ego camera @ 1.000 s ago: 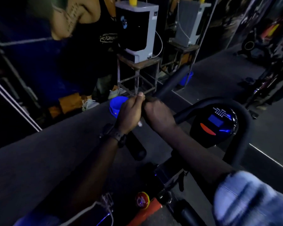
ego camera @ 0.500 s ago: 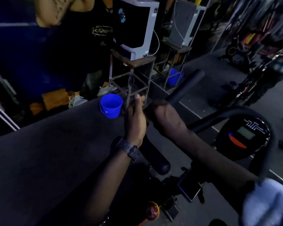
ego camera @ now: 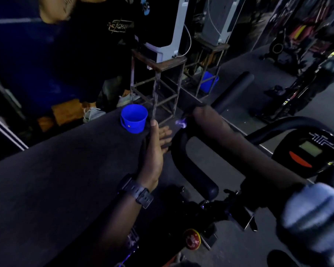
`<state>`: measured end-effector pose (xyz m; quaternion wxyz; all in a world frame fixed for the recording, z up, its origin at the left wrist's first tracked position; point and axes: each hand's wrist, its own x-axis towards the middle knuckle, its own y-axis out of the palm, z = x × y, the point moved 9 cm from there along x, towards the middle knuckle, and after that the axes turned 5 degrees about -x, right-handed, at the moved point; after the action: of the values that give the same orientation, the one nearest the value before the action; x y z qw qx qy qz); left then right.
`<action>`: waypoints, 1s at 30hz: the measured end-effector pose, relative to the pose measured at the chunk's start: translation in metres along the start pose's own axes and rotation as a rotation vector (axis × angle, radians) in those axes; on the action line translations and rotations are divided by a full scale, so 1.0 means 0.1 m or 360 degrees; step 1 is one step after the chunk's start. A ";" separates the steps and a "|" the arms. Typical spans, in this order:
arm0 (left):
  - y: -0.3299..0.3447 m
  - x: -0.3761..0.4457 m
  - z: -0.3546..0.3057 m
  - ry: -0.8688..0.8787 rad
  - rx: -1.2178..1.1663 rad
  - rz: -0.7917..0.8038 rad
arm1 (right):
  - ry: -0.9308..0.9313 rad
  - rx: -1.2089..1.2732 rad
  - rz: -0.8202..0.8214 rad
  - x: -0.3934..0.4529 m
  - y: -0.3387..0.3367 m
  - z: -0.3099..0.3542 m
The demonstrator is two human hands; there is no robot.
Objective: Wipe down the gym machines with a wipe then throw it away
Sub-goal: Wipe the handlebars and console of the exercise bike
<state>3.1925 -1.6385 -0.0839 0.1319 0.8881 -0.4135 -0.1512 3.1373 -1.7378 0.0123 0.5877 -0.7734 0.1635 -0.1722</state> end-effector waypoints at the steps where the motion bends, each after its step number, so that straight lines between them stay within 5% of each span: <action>1: 0.00 -0.03 0.00 -0.0011 0.0011 0.0016 | -0.0111 -0.0072 -0.0107 -0.03 -0.09 0.10; 3: -0.03 -0.05 0.01 -0.0017 0.0007 0.0033 | -0.0426 0.0195 -0.0205 -0.40 -0.24 0.50; 6: -0.10 -0.09 0.00 0.0034 0.0002 0.0040 | -0.0687 0.0698 0.0216 -0.76 -0.15 0.75; 10: -0.01 -0.17 -0.04 0.0209 0.0193 0.0092 | -0.0084 0.0813 -0.0099 -0.38 -0.09 0.09; 15: 0.10 -0.41 -0.23 0.0597 0.0505 0.0089 | -0.0210 0.0930 0.0063 -1.20 -0.13 0.43; 21: 0.28 -0.55 -0.19 0.0618 0.0429 0.0059 | 0.0360 0.0787 -0.0017 -0.80 0.15 0.01; 26: 0.16 -0.54 -0.13 0.0627 0.0408 0.0132 | 0.0368 0.1046 0.0141 -1.69 0.10 0.03; 30: 0.21 -0.58 -0.08 0.0611 0.0366 0.0146 | 0.0116 0.0965 -0.0243 -1.61 -0.22 0.13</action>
<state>3.1452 -1.6058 -0.0600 0.1127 0.8901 -0.4353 0.0748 3.0014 -1.6477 0.0185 0.7707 -0.5663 0.0670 -0.2844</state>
